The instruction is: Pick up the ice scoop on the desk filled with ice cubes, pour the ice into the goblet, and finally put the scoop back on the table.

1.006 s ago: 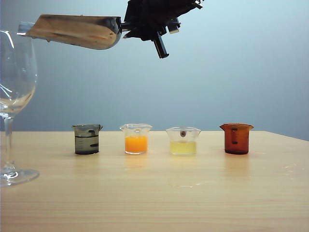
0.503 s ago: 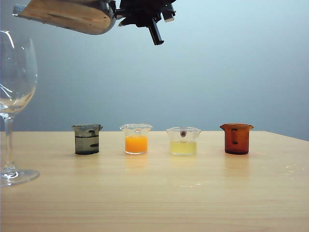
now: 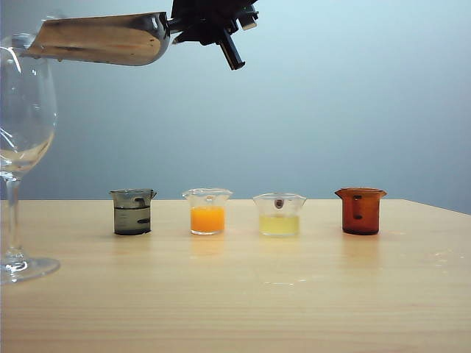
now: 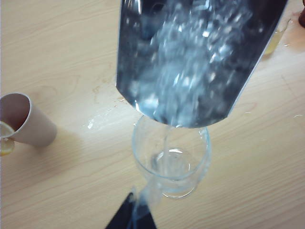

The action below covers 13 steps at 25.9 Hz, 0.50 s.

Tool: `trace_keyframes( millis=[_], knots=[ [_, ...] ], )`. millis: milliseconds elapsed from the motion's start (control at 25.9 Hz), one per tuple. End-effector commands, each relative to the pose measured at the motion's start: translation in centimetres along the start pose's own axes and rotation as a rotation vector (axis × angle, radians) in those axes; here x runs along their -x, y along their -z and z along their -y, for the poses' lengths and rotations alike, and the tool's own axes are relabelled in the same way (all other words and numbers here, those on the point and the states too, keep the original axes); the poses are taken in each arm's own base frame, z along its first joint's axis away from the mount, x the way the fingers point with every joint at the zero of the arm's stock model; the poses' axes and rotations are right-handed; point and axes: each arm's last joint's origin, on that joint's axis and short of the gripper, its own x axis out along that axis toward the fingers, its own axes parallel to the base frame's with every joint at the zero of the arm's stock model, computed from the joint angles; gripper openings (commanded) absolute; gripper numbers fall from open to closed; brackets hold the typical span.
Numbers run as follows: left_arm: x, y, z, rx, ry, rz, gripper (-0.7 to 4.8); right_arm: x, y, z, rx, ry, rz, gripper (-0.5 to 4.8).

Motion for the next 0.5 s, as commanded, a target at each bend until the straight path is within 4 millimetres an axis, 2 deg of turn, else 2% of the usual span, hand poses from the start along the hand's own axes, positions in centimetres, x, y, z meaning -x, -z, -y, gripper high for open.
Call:
trace_keyframes(
  millis=[39,503],
  knots=[
    [0.15,-0.12,-0.02,0.001,0.002,0.013,-0.04,0.31,-0.29,-0.85,0.004,-0.044,0.016,-0.07],
    [0.15,-0.12,-0.02,0.001,0.002,0.013,-0.04,0.32,-0.26,-0.89,0.027,-0.049,0.008,-0.07]
  ],
)
